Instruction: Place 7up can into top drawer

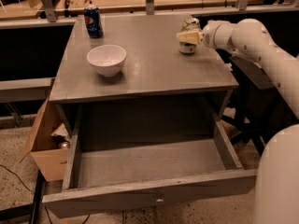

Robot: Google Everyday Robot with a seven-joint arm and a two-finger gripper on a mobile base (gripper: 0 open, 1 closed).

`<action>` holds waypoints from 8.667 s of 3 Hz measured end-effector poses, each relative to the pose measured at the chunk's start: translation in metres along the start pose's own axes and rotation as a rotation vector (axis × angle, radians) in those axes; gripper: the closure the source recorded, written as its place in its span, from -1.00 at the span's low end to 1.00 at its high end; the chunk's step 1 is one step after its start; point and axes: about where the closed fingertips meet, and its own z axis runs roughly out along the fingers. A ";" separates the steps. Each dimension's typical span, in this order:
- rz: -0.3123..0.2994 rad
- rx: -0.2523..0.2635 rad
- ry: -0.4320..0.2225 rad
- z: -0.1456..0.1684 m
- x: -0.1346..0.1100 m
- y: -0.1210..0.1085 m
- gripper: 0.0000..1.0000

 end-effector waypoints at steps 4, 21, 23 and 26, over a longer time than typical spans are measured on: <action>0.170 -0.375 -0.065 -0.120 -0.048 0.086 1.00; -0.194 -0.927 0.070 -0.148 0.210 0.393 -0.22; -0.158 -0.891 0.089 -0.097 0.237 0.383 -1.00; -0.098 -0.825 0.073 -0.145 0.180 0.344 -0.66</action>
Offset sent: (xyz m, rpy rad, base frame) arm -0.0512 0.0069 0.0725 0.1746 -0.0034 0.1524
